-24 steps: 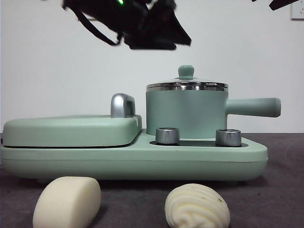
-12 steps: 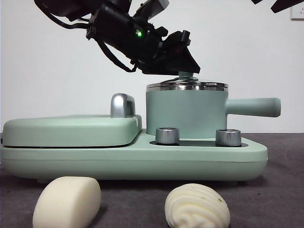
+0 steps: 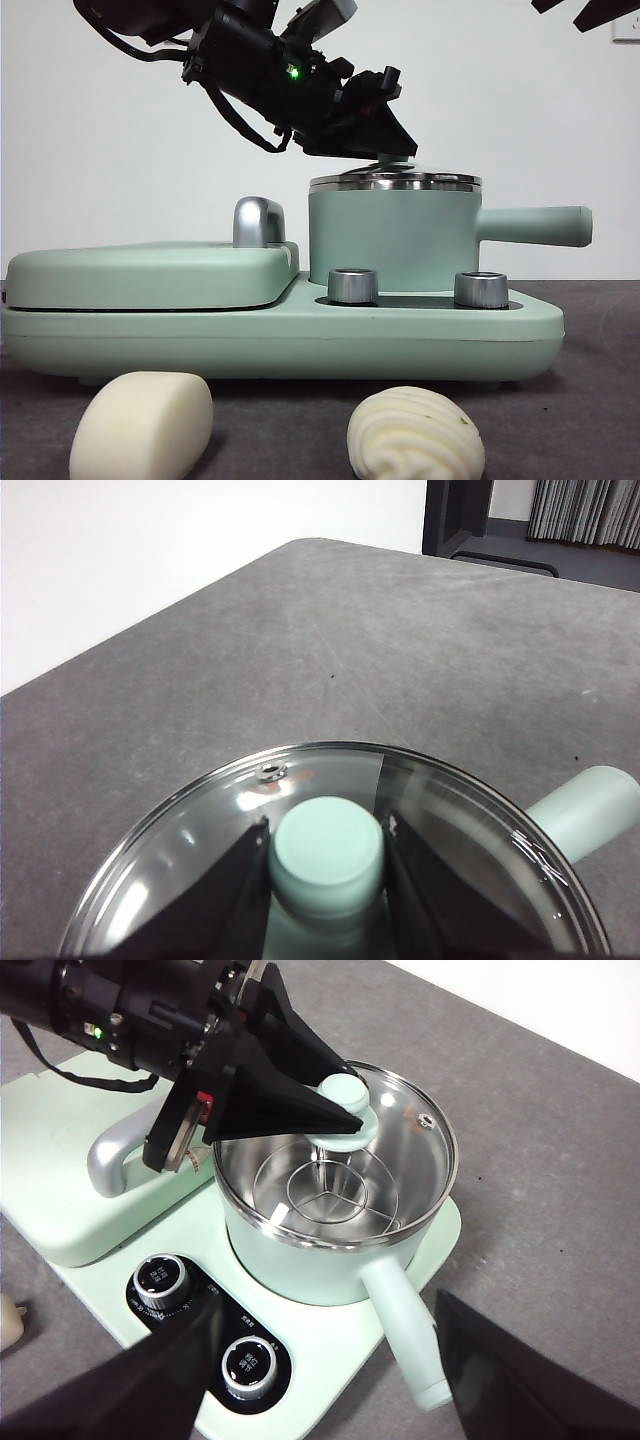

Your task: Put the buns in a small steamer

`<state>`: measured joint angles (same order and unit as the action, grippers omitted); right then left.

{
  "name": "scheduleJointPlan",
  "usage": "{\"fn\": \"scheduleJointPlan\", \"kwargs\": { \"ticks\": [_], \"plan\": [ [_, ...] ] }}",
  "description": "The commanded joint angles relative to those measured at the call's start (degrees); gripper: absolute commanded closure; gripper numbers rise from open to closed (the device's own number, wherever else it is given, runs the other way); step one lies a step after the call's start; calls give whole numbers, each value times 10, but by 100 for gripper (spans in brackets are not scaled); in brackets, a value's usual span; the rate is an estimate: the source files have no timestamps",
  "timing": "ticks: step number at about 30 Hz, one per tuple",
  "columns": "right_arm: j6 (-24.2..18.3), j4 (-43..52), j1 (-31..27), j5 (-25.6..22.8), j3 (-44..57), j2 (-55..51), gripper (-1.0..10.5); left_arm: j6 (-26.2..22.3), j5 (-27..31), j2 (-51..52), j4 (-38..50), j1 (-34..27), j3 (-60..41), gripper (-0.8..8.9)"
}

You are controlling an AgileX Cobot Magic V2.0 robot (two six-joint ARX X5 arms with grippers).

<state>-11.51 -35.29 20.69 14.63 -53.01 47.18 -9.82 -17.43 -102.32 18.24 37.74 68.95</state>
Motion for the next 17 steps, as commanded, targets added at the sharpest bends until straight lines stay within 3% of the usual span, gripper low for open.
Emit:
{"fn": "scheduleJointPlan", "kwargs": {
  "ticks": [1,9,12,17],
  "plan": [
    [8,5,3,0,-11,3,608,5,-1,-6,7,5,21,806],
    [8,5,3,0,-11,3,608,5,-1,70,-43,3,28,806],
    [8,5,3,2,-11,3,608,6,-1,117,-107,-3,28,806],
    [-2,5,7,12,-11,3,608,56,42,203,-248,-20,28,803]
  ]
}}
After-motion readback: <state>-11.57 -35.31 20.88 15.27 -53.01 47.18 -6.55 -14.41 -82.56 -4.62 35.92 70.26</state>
